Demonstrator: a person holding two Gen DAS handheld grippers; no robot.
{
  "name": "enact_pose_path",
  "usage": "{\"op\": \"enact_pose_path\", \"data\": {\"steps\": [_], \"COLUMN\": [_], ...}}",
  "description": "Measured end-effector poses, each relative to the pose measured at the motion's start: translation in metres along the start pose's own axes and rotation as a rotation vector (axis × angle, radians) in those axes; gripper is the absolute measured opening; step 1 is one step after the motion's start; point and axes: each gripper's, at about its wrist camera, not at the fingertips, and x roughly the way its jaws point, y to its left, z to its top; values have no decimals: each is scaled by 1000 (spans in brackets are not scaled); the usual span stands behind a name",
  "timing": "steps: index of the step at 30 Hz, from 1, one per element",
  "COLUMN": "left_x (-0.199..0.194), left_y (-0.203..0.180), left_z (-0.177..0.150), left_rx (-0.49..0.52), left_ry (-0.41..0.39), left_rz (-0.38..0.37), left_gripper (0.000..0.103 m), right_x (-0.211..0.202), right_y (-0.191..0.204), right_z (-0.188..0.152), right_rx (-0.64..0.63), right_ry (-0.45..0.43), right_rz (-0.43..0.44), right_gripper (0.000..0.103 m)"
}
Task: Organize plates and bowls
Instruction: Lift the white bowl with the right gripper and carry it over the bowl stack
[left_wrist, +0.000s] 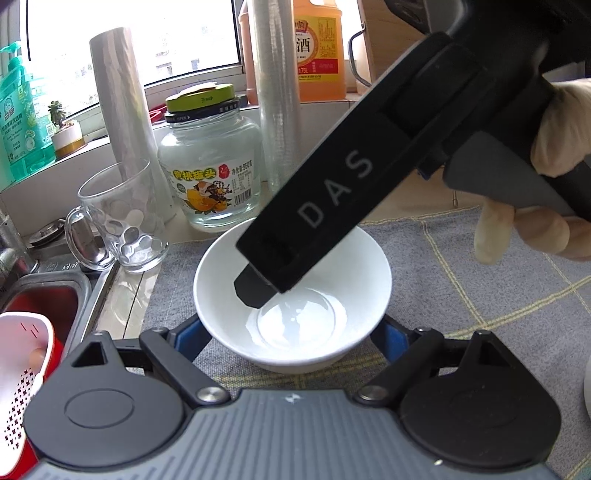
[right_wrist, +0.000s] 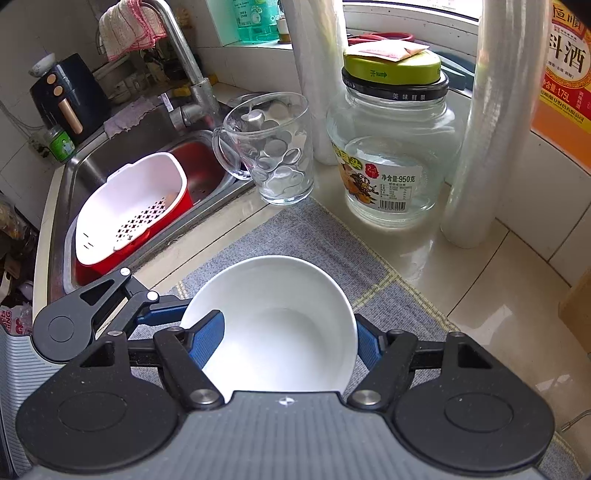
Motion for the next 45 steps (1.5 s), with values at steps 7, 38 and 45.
{"op": "enact_pose_path", "data": {"steps": [7, 38, 45], "left_x": [-27, -126, -131], "left_y": [-8, -101, -126], "left_z": [3, -1, -1], "left_rx": [22, 162, 206], "left_ry": [6, -17, -18], "left_rz": [-26, -189, -235], "left_gripper": [91, 91, 91], "right_x": [-26, -160, -181], "right_y": [14, 56, 47], "right_z": [-13, -121, -148], "right_rx": [5, 62, 111], "right_ry": [-19, -103, -123], "right_rz": [11, -72, -105], "right_gripper": [79, 79, 79]}}
